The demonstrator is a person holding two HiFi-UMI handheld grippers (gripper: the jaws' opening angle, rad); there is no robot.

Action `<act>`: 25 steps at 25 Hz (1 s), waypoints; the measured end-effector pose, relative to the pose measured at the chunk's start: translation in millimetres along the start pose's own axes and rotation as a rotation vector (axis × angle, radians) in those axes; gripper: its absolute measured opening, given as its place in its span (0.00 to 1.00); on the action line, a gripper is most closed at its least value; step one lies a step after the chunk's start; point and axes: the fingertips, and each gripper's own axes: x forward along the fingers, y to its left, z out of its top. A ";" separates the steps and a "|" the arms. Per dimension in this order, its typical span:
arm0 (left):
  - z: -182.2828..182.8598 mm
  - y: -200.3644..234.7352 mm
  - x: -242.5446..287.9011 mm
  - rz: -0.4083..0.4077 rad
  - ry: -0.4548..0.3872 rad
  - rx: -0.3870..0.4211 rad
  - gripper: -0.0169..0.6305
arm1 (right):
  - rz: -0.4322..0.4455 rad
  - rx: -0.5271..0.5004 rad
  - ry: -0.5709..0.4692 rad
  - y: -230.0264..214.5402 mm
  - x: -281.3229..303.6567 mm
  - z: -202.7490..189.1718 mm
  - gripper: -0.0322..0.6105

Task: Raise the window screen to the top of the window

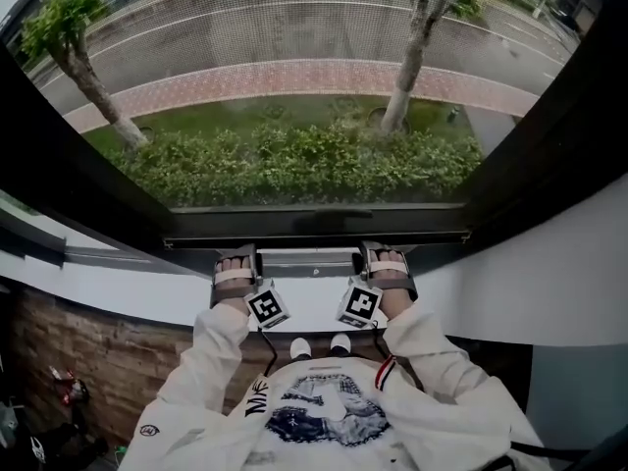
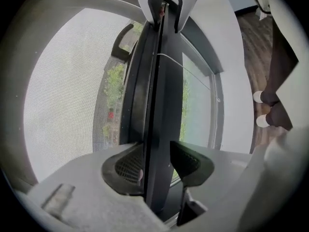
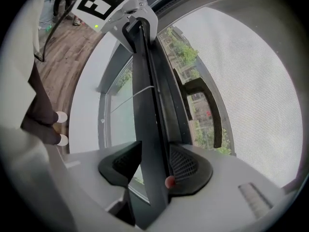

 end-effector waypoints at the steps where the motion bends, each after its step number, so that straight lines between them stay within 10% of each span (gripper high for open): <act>1: -0.1 -1.3 0.1 -0.007 0.006 0.003 0.30 | -0.002 -0.008 0.005 0.1 0.1 -0.3 0.33; 25: 0.3 42.5 -26.5 0.009 0.018 0.019 0.29 | -0.035 0.034 -0.037 -54.7 -39.9 9.4 0.26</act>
